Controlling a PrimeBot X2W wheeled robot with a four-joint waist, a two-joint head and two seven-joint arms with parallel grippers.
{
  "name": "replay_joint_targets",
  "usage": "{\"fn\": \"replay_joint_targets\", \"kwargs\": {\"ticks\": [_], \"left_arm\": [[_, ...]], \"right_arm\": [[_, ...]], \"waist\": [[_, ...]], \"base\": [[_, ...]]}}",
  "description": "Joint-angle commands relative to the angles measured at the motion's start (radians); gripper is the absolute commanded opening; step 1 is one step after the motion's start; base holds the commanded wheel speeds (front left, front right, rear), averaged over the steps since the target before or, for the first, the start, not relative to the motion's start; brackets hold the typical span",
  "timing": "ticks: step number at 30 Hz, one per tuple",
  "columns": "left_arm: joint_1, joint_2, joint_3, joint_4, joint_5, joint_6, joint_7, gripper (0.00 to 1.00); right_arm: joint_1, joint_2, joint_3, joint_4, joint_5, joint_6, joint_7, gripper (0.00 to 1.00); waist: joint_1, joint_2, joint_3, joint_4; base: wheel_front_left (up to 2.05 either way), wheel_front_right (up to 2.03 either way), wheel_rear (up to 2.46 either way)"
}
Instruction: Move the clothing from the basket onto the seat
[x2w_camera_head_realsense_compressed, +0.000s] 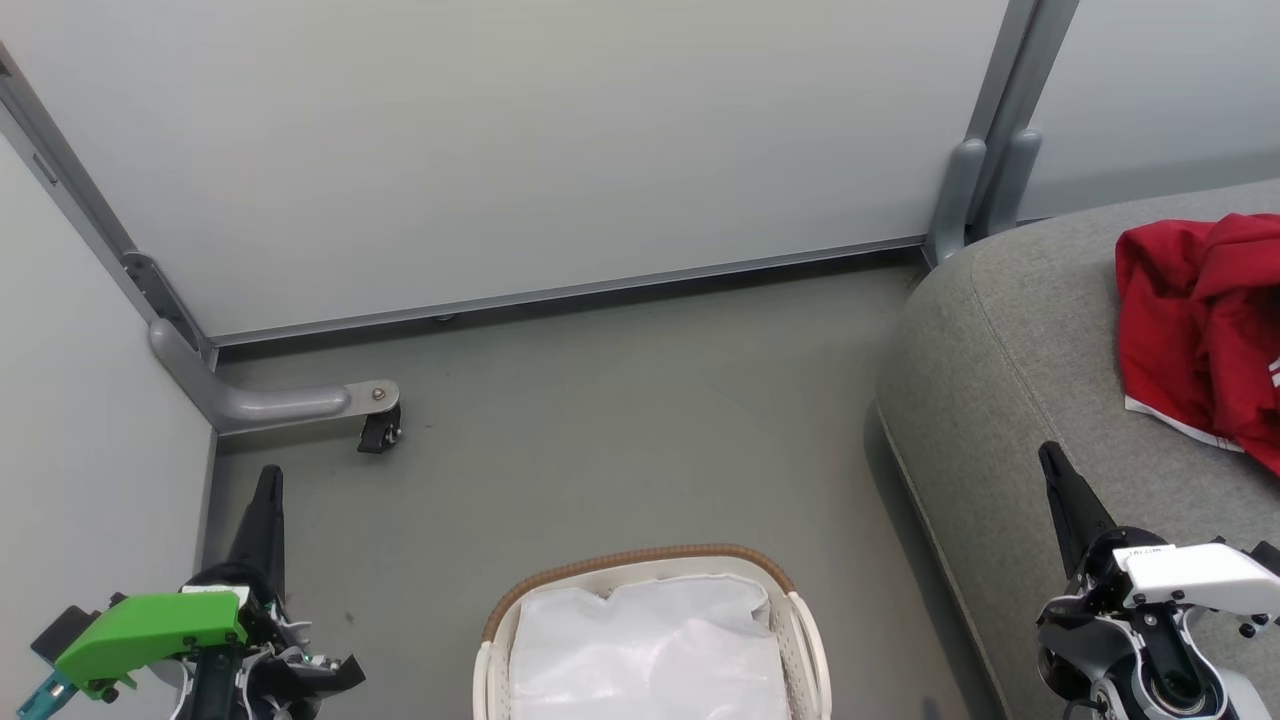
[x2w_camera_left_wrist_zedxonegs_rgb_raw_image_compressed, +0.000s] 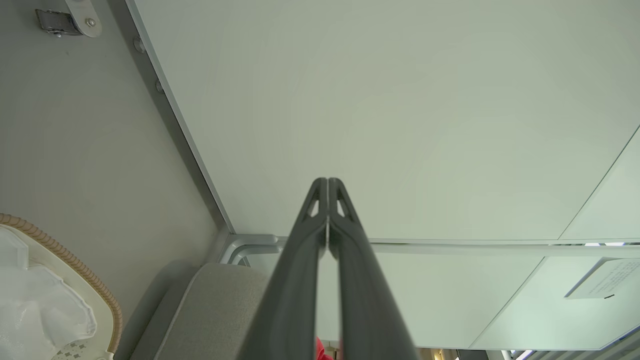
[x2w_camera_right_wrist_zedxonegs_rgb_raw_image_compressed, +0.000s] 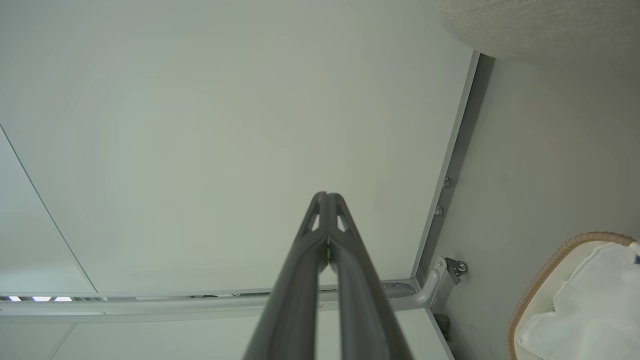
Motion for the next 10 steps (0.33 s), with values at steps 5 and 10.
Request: {"fn": "replay_joint_targets", "kwargs": {"ticks": [5, 10], "left_arm": [[-0.009, 0.005, 0.002, -0.001, -0.003, -0.004, 0.003, 0.0], [-0.009, 0.005, 0.002, -0.001, -0.003, -0.004, 0.003, 0.0]], "right_arm": [[0.01, -0.006, -0.002, -0.004, 0.004, 0.0, 0.002, 0.0], [0.01, -0.006, -0.002, -0.004, 0.004, 0.0, 0.002, 0.0]], "waist": [[0.0, 0.0, 0.0, 0.0], [0.0, 0.0, 0.0, 0.0]], "base": [[0.0, 0.0, 0.0], [0.0, 0.0, 0.0]]}}
